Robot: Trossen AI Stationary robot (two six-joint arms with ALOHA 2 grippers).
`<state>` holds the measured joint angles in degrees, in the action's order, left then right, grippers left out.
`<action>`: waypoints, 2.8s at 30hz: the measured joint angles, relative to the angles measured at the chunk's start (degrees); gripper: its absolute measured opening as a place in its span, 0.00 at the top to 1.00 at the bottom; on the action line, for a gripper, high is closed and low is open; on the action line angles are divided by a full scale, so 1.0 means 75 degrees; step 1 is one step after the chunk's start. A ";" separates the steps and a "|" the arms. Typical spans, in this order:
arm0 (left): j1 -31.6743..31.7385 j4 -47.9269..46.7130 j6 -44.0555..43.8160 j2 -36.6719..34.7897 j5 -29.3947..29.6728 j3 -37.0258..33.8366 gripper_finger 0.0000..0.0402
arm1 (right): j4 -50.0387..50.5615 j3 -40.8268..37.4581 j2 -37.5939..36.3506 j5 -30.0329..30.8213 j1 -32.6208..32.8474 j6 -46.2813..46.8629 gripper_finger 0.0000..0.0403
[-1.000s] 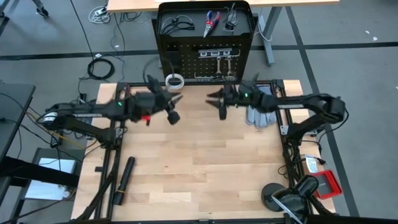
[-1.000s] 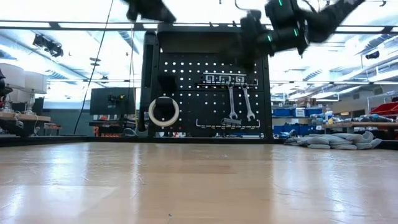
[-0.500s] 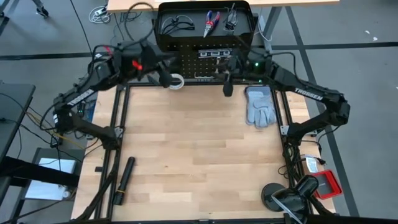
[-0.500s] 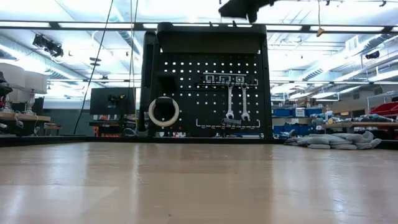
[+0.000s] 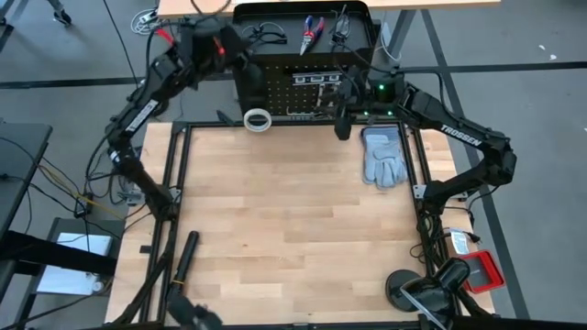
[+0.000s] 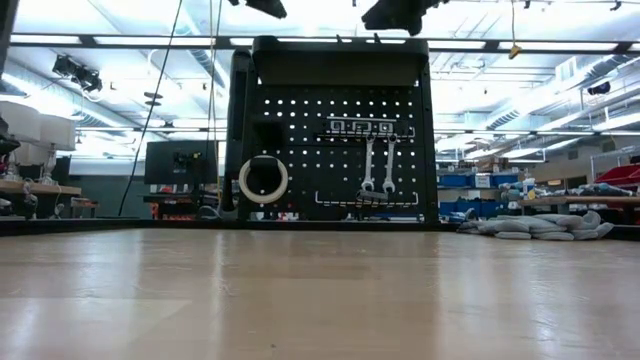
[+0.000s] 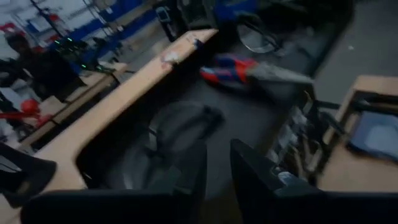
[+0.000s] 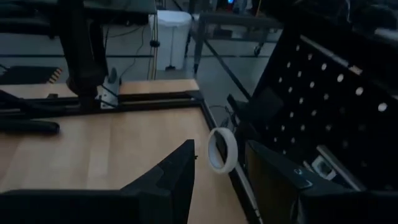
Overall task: Hang tools onto peg board
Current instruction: Remove the black safety glasses from the black pegboard
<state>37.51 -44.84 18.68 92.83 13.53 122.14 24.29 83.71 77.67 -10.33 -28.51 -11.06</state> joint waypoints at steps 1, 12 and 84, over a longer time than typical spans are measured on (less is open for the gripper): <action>0.0105 -0.0078 0.0043 0.0155 -0.0070 0.0292 0.81 | -0.0002 -0.0078 -0.0003 -0.0001 0.0000 0.0027 0.63; 0.0991 -0.0818 -0.0146 0.1355 -0.0871 0.1562 0.81 | -0.0840 -0.1413 -0.0005 -0.0031 0.0002 0.0049 0.63; 0.1513 -0.0222 -0.0572 0.1529 -0.1234 0.1694 1.00 | -0.5341 -0.4927 -0.0006 -0.0842 0.0207 0.0531 0.66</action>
<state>48.86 -46.51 14.39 104.29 4.27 134.85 -15.77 46.76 77.62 -16.64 -26.96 -7.07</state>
